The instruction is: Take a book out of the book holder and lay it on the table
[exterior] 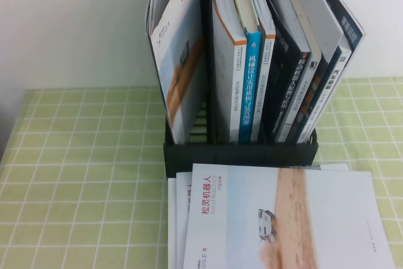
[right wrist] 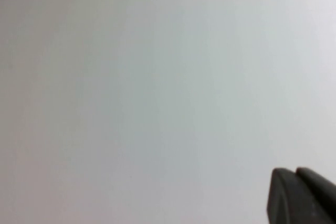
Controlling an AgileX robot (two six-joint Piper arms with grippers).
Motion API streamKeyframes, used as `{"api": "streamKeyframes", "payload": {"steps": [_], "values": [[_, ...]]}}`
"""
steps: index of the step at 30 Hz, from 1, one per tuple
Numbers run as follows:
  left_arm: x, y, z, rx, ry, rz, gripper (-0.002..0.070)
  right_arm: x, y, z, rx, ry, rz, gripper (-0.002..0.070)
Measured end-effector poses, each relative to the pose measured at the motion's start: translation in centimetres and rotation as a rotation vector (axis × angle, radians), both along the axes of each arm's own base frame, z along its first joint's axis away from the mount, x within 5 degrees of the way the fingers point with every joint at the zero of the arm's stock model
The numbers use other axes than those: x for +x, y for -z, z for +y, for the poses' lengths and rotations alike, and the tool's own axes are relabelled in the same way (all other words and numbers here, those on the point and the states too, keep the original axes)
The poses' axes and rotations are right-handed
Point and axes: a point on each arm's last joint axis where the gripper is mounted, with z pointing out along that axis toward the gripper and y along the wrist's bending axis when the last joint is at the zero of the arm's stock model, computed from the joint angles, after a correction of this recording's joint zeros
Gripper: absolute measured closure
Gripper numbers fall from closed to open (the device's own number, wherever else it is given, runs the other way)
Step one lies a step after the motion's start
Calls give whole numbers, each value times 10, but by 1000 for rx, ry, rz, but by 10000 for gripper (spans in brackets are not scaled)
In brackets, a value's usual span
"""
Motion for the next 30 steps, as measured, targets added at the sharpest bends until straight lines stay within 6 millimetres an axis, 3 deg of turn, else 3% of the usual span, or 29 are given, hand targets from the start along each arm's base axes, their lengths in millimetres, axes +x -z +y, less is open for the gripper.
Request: {"api": "streamKeyframes", "payload": {"steps": [5,10,14,17,24,30], "values": [[4,-54,-6,73,39,159,678,6,-54,4,-112,22,62,678],[33,-79,-9,104,78,424,678,44,-74,3,-187,74,333,678],[59,-79,-10,106,95,573,678,74,-61,1,-235,103,567,678],[71,-73,-10,95,106,635,678,84,-47,2,-190,65,700,678],[75,-68,-13,46,151,686,678,105,0,13,-61,-84,955,678],[76,-71,-14,-27,185,645,678,122,29,31,-178,-204,1098,678]]}}
